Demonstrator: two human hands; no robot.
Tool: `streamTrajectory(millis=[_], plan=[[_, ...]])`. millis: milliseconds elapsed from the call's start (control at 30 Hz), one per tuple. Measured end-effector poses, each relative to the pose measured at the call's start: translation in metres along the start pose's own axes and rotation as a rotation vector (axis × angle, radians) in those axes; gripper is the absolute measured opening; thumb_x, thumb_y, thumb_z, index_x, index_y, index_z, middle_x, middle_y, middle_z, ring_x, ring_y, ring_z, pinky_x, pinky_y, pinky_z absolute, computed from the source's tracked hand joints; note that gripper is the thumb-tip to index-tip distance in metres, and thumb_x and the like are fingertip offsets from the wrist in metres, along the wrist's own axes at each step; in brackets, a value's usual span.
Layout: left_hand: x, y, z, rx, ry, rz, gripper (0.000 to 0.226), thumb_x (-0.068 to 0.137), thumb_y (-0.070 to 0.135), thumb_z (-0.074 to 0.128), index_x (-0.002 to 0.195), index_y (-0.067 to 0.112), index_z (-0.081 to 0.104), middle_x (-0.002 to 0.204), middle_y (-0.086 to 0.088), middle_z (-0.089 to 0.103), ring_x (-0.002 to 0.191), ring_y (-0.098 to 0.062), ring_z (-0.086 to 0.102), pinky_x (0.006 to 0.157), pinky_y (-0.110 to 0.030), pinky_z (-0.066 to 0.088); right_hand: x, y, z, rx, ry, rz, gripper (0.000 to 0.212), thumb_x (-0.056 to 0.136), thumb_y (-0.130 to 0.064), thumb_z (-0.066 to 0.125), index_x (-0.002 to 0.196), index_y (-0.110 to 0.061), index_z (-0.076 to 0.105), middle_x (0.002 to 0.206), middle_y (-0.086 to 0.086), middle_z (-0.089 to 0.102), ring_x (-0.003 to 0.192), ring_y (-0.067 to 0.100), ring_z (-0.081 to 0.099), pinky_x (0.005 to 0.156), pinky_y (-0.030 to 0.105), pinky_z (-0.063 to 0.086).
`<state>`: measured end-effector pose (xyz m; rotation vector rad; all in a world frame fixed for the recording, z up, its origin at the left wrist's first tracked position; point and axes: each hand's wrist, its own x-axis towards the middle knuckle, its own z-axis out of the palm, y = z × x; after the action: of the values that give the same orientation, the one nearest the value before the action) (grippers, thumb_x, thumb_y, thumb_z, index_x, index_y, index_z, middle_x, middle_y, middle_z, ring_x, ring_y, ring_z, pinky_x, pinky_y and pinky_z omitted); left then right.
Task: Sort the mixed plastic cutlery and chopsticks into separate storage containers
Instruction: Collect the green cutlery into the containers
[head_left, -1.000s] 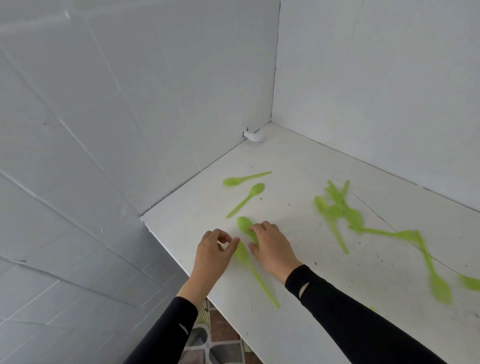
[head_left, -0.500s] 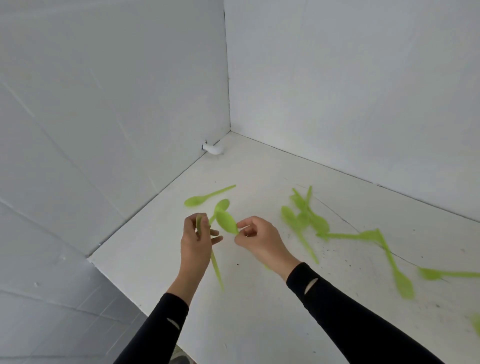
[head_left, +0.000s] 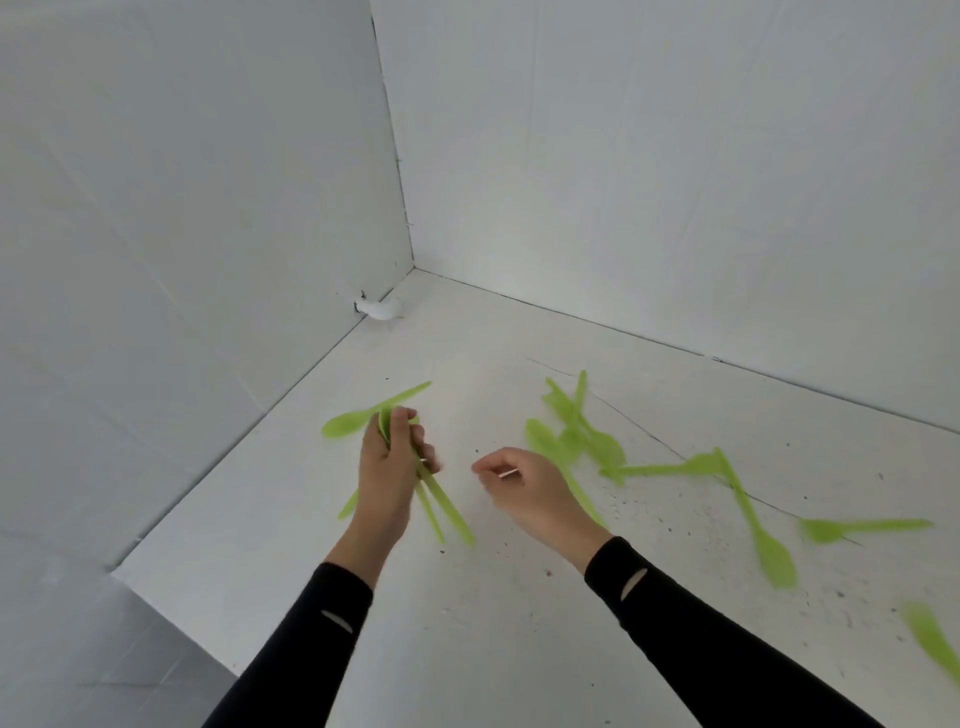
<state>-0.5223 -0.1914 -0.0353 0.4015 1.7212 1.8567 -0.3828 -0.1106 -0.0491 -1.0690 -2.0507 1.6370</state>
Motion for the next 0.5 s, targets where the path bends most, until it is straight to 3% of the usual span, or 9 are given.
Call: streamTrajectory(millis=[67,133,233,367,500], plan=[[0.020,0.007,-0.014,0.357,-0.048,0.026,0.024,0.097,0.039,0.057,0.096,0.016,0.053,0.074,0.000,0.054,0.049,-0.008,0.048,0.049,-0.023,0.040,0.011,0.009,-0.014,-0.260,0.117,-0.069,0.021,0.093,-0.007,0.054,0.101,-0.017,0.070,0.105,-0.002,0.064,0.091,0.008,0.059,0.080,0.012,0.044],[0.038,0.007,-0.034,0.816,-0.074,0.083,0.030,0.089,0.044,0.067,0.095,0.015,0.059,0.075,0.004,0.059,0.062,-0.010,0.056,0.055,-0.023,0.041,0.023,0.015,-0.028,-0.616,0.195,-0.115,0.026,0.094,-0.009,0.049,0.113,-0.014,0.068,0.117,0.002,0.059,0.108,0.020,0.053,0.090,0.026,0.043],[0.055,0.001,-0.052,1.087,-0.070,0.099,0.041,0.084,0.053,0.069,0.104,0.019,0.061,0.096,0.003,0.062,0.092,-0.019,0.061,0.068,-0.030,0.043,0.039,0.018,-0.039,-1.058,0.245,-0.091,0.036,0.100,-0.024,0.041,0.130,-0.012,0.057,0.135,0.007,0.049,0.121,0.029,0.044,0.098,0.037,0.036],[0.061,-0.009,-0.049,1.275,-0.112,0.075,0.063,0.077,0.066,0.068,0.124,0.026,0.054,0.118,0.005,0.051,0.109,-0.018,0.056,0.078,-0.032,0.040,0.053,0.024,-0.042,-1.181,0.199,-0.036,0.041,0.103,-0.040,0.036,0.130,-0.016,0.057,0.143,0.006,0.042,0.130,0.030,0.036,0.105,0.039,0.029],[0.066,-0.012,-0.040,1.338,-0.124,0.077,0.051,0.084,0.057,0.065,0.123,0.024,0.057,0.117,0.005,0.053,0.108,-0.018,0.056,0.078,-0.032,0.042,0.052,0.022,-0.032,-1.136,0.164,-0.082,0.032,0.099,-0.035,0.043,0.110,-0.016,0.067,0.128,0.003,0.053,0.121,0.028,0.042,0.099,0.037,0.033]])
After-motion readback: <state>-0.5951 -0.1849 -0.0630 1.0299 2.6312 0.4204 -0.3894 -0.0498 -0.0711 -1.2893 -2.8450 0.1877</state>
